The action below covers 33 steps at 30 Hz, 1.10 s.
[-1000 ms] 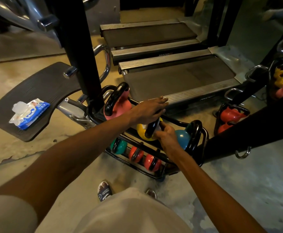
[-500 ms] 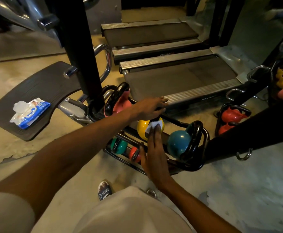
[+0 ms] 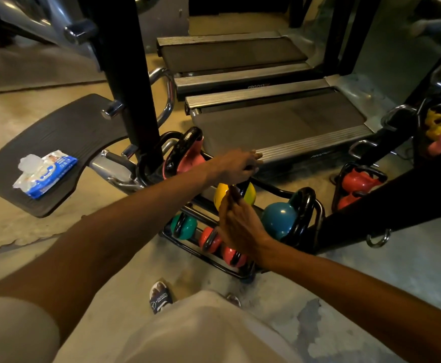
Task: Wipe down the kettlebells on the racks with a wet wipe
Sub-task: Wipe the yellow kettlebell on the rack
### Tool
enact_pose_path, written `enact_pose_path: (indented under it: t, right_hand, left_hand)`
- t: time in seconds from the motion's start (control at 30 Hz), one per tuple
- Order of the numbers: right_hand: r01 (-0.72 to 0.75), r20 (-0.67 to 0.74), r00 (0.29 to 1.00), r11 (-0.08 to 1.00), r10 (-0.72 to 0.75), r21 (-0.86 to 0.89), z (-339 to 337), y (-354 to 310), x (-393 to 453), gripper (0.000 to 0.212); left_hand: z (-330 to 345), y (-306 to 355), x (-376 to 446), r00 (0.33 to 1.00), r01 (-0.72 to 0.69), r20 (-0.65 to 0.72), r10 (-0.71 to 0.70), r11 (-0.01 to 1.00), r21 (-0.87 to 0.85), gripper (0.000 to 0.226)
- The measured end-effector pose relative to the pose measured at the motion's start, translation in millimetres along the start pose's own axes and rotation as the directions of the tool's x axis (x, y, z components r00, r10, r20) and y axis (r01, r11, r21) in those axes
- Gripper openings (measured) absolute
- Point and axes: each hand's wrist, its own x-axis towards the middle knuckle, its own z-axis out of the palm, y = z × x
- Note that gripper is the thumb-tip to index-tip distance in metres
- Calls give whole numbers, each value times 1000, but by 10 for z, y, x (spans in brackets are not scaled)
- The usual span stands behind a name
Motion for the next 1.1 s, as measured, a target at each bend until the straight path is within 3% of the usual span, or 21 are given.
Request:
enact_pose_path:
  t: [0.07, 0.13, 0.2, 0.3, 0.37, 0.43, 0.5, 0.73, 0.83, 0.97, 1.03, 1.1]
  right_hand:
    - [97, -61, 994, 995, -95, 34, 81, 44, -115, 83]
    - [105, -158, 984, 982, -80, 155, 166, 85, -240, 95]
    - [52, -133, 991, 960, -16, 275, 166, 95, -248, 95]
    - [-85, -31, 995, 958, 97, 272, 10, -21, -128, 88]
    - [-67, 37, 997, 984, 62, 162, -56, -47, -96, 88]
    - [18, -46, 999, 991, -12, 136, 55, -24, -174, 84]
    - [21, -118, 993, 977, 4, 211, 156, 45, -322, 83]
    - [-182, -159, 926, 776, 341, 604, 60, -171, -377, 89]
    - [-210, -179, 884, 709, 432, 673, 60, -245, -338, 79]
    - [-168, -364, 808, 774, 463, 611, 171, -33, -163, 40]
    - [-94, -430, 796, 790, 425, 606, 127, 190, -85, 19]
    - [-36, -441, 778, 731, 449, 681, 1, 408, -65, 16]
  left_hand:
    - [-81, 101, -71, 998, -56, 2, 56, 998, 12, 78]
    - [-87, 135, -110, 998, -66, -23, 67, 998, 19, 79]
    - [-96, 164, -137, 998, -60, -7, 60, 998, 26, 70]
    - [-130, 156, -132, 998, -69, -1, 70, 996, 50, 66]
    - [-144, 152, -144, 997, -75, -2, 75, 997, 36, 73]
    - [-139, 168, -164, 997, -72, 8, 71, 997, 23, 69]
    - [-142, 199, -195, 998, -68, 4, 68, 997, 20, 59]
    - [-84, 139, -246, 991, -122, -73, 116, 989, -81, 47]
    - [63, 40, -373, 968, -155, -225, 109, 968, -197, 48]
    - [253, 16, -594, 908, -155, -415, -60, 872, -465, 41]
    - [318, -6, -671, 891, -141, -440, -110, 854, -501, 39]
    - [374, -21, -731, 868, -112, -476, -143, 876, -468, 40]
